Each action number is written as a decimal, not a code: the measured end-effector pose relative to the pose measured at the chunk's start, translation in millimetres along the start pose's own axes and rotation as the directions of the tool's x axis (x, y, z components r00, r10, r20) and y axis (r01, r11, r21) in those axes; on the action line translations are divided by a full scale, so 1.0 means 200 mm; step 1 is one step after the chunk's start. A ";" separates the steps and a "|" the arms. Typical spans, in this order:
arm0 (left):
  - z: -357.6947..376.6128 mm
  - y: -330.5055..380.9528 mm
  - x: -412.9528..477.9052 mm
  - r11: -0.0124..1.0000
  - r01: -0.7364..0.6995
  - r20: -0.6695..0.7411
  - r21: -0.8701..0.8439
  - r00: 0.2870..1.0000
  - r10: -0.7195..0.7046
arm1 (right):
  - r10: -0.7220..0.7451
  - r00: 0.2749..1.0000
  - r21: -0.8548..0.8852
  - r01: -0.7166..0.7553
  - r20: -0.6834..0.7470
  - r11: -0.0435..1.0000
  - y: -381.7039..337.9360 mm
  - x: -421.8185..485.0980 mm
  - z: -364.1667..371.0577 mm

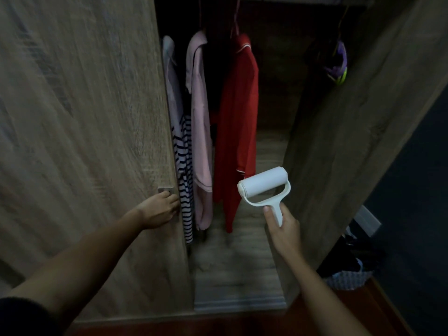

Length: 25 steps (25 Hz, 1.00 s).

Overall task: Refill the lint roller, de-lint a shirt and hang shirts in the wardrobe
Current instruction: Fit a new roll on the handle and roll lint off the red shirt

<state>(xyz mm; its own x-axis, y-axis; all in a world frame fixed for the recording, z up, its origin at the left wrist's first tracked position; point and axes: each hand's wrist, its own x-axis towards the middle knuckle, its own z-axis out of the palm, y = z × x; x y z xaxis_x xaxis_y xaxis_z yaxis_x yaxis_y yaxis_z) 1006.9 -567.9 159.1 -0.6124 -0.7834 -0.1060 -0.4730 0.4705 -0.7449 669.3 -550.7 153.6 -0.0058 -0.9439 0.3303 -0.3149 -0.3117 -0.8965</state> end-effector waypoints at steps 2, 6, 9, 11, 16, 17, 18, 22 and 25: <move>0.03 -0.02 -0.04 1.000 0.004 0.013 0.007 1.000 -0.004 | 0.005 1.000 0.001 -0.005 -0.002 1.000 -0.01 0.01 0.01; 0.06 -0.06 -0.12 0.999 0.010 0.104 0.032 0.994 -0.013 | 0.000 1.000 0.004 0.000 -0.011 1.000 -0.02 0.01 0.03; 0.04 -0.02 -0.10 0.999 0.017 0.310 -0.050 0.951 -0.001 | 0.010 1.000 0.011 -0.010 -0.005 1.000 -0.03 0.01 0.05; 0.01 -0.03 -0.08 0.995 0.048 0.429 -0.093 0.903 -0.003 | 0.004 1.000 0.006 -0.004 0.002 1.000 -0.04 0.00 0.06; -0.09 -0.07 0.03 0.996 0.062 -0.173 -0.064 0.982 -0.073 | 0.004 1.000 0.002 -0.004 -0.016 1.000 -0.04 0.01 0.05; -0.13 -0.09 0.08 0.986 0.108 -0.269 -0.129 0.953 -0.139 | 0.007 0.999 0.005 -0.007 -0.034 1.000 -0.04 0.01 0.05; -0.19 -0.11 0.14 0.963 0.158 -0.323 -0.219 0.920 -0.224 | 0.006 0.999 0.007 -0.006 -0.054 1.000 -0.05 0.02 0.03; -0.52 -0.18 0.46 0.708 0.319 -0.436 -0.630 0.610 -0.662 | -0.001 0.993 -0.010 0.000 -0.116 1.000 -0.04 0.04 -0.07; -0.76 -0.23 0.70 0.172 0.368 0.017 -0.914 0.457 -0.889 | 0.020 0.986 -0.021 -0.024 -0.166 0.999 -0.01 0.07 -0.16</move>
<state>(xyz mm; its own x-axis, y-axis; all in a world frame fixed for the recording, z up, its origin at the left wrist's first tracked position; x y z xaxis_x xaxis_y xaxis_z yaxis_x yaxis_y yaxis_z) 845.8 -637.5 278.9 0.1515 -0.7832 0.6030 -0.8856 0.1634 0.4347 639.9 -560.3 168.9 -0.1693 -0.9189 0.3563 -0.3344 -0.2865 -0.8978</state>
